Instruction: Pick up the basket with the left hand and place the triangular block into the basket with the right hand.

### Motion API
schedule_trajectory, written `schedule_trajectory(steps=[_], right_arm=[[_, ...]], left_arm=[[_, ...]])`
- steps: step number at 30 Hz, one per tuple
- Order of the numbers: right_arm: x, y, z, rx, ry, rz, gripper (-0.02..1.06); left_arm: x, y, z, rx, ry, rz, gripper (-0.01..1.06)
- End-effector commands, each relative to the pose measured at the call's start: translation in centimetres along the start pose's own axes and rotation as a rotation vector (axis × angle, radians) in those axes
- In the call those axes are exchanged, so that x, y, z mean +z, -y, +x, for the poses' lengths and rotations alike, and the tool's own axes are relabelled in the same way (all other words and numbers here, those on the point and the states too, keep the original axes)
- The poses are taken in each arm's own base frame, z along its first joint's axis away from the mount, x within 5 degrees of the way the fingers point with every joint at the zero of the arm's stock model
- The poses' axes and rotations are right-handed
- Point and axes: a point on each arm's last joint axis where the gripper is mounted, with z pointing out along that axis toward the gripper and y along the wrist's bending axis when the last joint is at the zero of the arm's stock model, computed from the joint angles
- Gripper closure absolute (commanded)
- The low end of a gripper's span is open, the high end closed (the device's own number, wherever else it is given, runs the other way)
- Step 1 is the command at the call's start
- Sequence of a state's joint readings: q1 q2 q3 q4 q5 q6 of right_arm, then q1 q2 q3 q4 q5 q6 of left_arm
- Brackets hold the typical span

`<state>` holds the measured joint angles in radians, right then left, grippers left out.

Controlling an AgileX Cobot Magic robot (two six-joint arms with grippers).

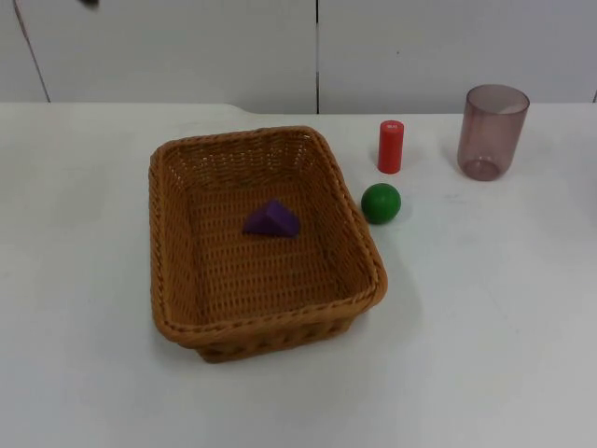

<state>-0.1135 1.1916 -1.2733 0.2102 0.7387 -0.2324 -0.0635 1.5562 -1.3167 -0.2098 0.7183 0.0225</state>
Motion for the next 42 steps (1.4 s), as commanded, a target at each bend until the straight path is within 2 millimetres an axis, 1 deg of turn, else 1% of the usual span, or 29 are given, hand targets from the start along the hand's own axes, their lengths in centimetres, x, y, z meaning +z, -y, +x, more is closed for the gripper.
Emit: schedule_trajectory(steps=[1, 2, 3, 6, 7, 8, 9, 14, 17, 21, 27, 30, 33, 39, 42], right_arm=[[-0.3, -0.2, 0.0, -0.01, 0.003, -0.008, 0.0], [-0.3, -0.2, 0.0, -0.01, 0.003, -0.008, 0.0], [-0.3, -0.2, 0.0, -0.01, 0.003, -0.008, 0.0], [-0.3, -0.2, 0.0, -0.01, 0.003, -0.008, 0.0], [-0.3, -0.2, 0.0, -0.01, 0.003, -0.008, 0.0], [-0.3, -0.2, 0.0, -0.007, 0.003, -0.008, 0.0], [-0.3, -0.2, 0.0, -0.007, 0.003, -0.008, 0.0], [-0.3, -0.2, 0.0, 0.013, 0.002, -0.008, 0.0], [-0.3, -0.3, 0.1, 0.033, -0.003, -0.009, 0.0], [-0.3, -0.2, 0.0, 0.044, 0.007, -0.007, 0.0], [-0.3, 0.0, -0.7, 0.038, 0.081, 0.014, 0.0], [-0.5, 0.0, -0.8, 0.039, 0.1, 0.016, 0.0], [-0.6, 0.1, -1.3, 0.041, 0.149, 0.025, 0.0], [-0.7, 0.2, -2.0, 0.026, 0.23, 0.046, 0.0], [-0.8, 0.6, -2.5, -0.026, 0.288, 0.093, 0.0]], left_arm=[[-2.5, 0.5, -0.5, 0.024, 0.071, 0.007, 0.03], [-3.5, 0.7, -0.6, 0.028, 0.098, 0.009, 0.03], [-3.5, 0.7, -0.6, 0.028, 0.098, 0.009, 0.03], [-5.5, 0.9, -0.8, 0.039, 0.161, 0.011, 0.03], [-5.5, 0.9, -0.8, 0.039, 0.161, 0.011, 0.03], [-6.2, 1.0, -0.9, 0.045, 0.181, 0.01, 0.03], [-6.4, 1.0, -0.9, 0.045, 0.189, 0.011, 0.03], [-6.4, 1.0, -0.9, 0.045, 0.191, 0.011, 0.03], [-6.6, 0.9, -1.3, 0.06, 0.23, -0.006, 0.03], [-6.6, 0.9, -1.4, 0.06, 0.24, -0.006, 0.03], [-6.7, 0.9, -1.8, 0.063, 0.293, -0.006, 0.03], [-7.1, 1.0, -2.1, 0.066, 0.316, -0.006, 0.03], [-7.6, 1.0, -2.9, 0.064, 0.414, -0.004, 0.03], [-7.9, 1.0, -3.5, 0.083, 0.493, -0.018, 0.03], [-8.2, 1.0, -3.9, 0.091, 0.542, -0.022, 0.03]])
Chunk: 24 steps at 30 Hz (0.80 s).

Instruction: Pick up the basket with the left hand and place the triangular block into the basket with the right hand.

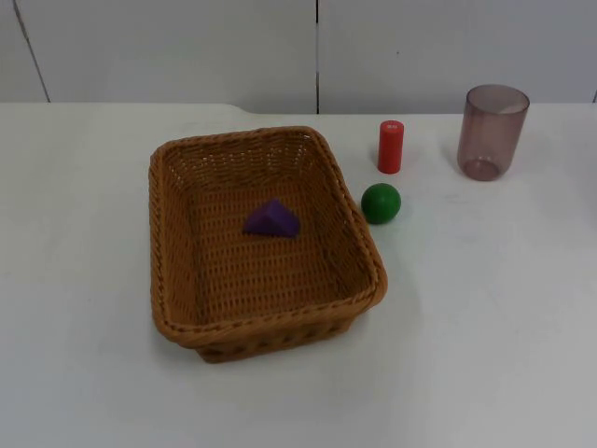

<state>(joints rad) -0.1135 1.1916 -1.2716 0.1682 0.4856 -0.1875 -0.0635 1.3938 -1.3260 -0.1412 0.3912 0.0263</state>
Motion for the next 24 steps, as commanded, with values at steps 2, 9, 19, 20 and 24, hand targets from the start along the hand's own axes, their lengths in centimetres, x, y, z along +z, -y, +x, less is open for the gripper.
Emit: schedule_trajectory(steps=[2, 9, 19, 20, 24], right_arm=[[-0.4, 0.1, -0.6, -0.061, 0.062, 0.027, 0.0], [-2.0, 0.1, -1.1, -0.1, 0.086, 0.041, 0.0], [-12.9, -0.9, -0.9, -0.133, 0.109, 0.023, 0.0], [-14.7, -1.1, -0.8, -0.129, 0.137, 0.016, 0.0], [-20.3, -1.6, -0.2, -0.131, 0.25, 0.016, 0.0]], left_arm=[[-0.9, 0.2, -0.9, 0.033, 0.059, -0.004, 0.03], [-4.4, 0.3, -1.9, 0.096, 0.093, -0.024, 0.03], [-18.2, 1.1, -3.3, 0.179, 0.262, -0.041, 0.03], [-20.1, 1.1, -3.2, 0.177, 0.295, -0.038, 0.03], [-24.8, 1.2, -2.6, 0.177, 0.374, -0.037, 0.03]])
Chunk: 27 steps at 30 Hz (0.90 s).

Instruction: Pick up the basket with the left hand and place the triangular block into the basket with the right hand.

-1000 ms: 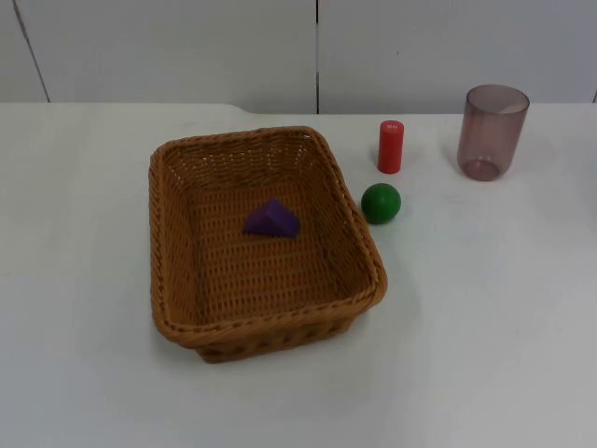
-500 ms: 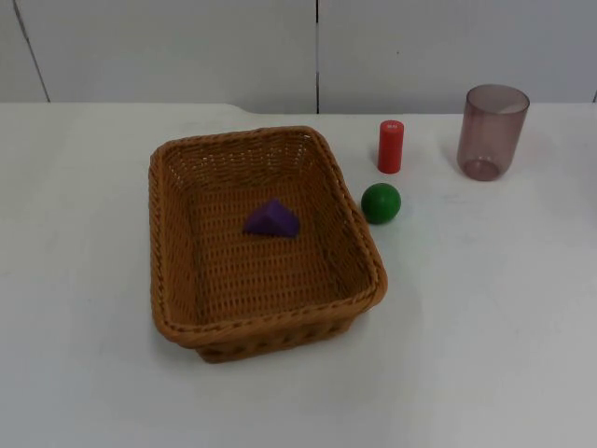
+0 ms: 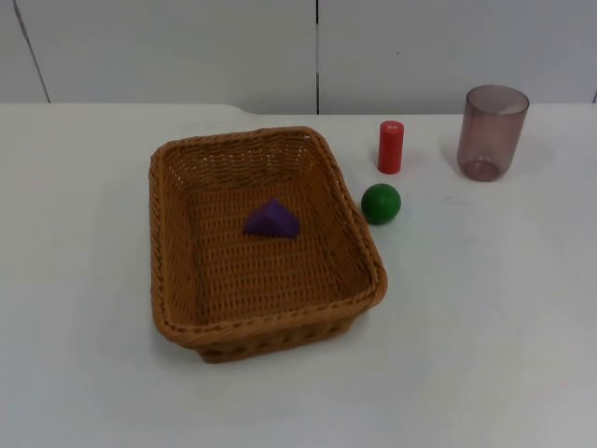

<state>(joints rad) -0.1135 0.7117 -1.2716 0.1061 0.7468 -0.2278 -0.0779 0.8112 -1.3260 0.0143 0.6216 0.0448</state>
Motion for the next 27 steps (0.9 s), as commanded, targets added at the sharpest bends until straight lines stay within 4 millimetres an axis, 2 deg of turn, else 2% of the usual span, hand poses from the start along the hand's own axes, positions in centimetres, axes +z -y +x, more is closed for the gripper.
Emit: schedule_trajectory(steps=[1, 3, 4, 6, 8, 10, 11, 14, 15, 20, 21, 25, 27], right_arm=[[-4.0, -0.4, -0.1, -0.007, 0.079, -0.003, 0.0], [-7.4, -0.6, 0.0, -0.013, 0.156, 0.008, 0.0], [-7.4, -0.6, 0.0, -0.013, 0.156, 0.008, 0.0], [-10.5, -0.9, 0.4, -0.061, 0.225, 0.022, 0.0], [-12.7, -1.2, 1.0, -0.101, 0.259, 0.031, 0.0], [-13.2, -1.2, 1.1, -0.102, 0.269, 0.03, 0.0], [-14.3, -1.2, 1.5, -0.104, 0.289, 0.014, 0.0], [-16.0, -1.4, 2.4, -0.092, 0.304, -0.049, 0.0], [-16.0, -1.4, 2.4, -0.092, 0.304, -0.049, 0.0], [-19.1, -1.8, 3.9, -0.111, 0.354, -0.059, 0.0], [-19.1, -1.8, 3.9, -0.111, 0.354, -0.059, 0.0], [-21.3, -2.0, 5.2, -0.119, 0.391, -0.054, 0.0], [-21.8, -2.1, 5.6, -0.117, 0.393, -0.056, 0.0]], left_arm=[[-3.5, 0.0, -0.6, 0.004, 0.056, 0.0, 0.03], [-6.0, 0.0, -0.6, -0.005, 0.073, 0.007, 0.03], [-6.0, 0.0, -0.6, -0.005, 0.073, 0.007, 0.03], [-8.1, 0.0, -0.5, -0.009, 0.086, 0.009, 0.03], [-9.9, 0.1, -0.3, -0.02, 0.107, 0.019, 0.03], [-10.2, 0.1, -0.3, -0.023, 0.112, 0.023, 0.03], [-11.6, 0.3, -0.1, -0.043, 0.12, 0.047, 0.03], [-13.5, 0.6, 0.6, -0.056, 0.106, 0.074, 0.03], [-13.5, 0.6, 0.6, -0.056, 0.106, 0.074, 0.03], [-16.6, 0.9, 2.1, -0.012, 0.115, 0.102, 0.03], [-16.6, 0.9, 2.1, -0.012, 0.115, 0.102, 0.03], [-18.8, 1.0, 3.9, 0.015, 0.134, 0.101, 0.03], [-19.5, 1.0, 4.5, 0.016, 0.137, 0.102, 0.03]])
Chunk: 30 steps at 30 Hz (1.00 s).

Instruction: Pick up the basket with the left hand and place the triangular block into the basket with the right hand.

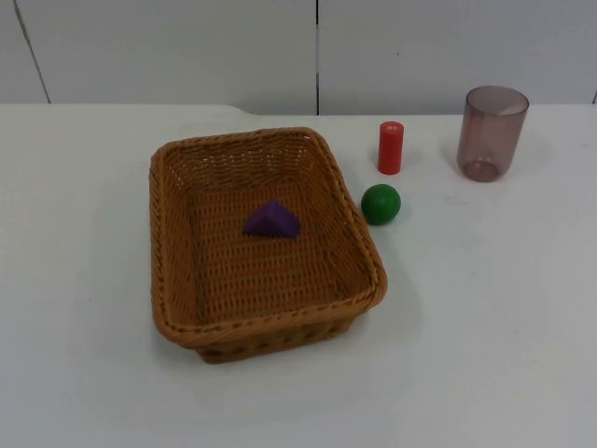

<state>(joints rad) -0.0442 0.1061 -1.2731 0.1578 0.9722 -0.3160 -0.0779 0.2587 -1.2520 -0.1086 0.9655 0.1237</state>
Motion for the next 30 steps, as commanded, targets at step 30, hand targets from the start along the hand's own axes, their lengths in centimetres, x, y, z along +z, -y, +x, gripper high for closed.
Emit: schedule_trajectory(steps=[30], right_arm=[[0.6, -2.0, 6.9, 0.126, -0.311, -0.111, 0.0]], left_arm=[[-5.8, 1.9, 4.5, 0.072, -0.096, -0.054, 0.03]])
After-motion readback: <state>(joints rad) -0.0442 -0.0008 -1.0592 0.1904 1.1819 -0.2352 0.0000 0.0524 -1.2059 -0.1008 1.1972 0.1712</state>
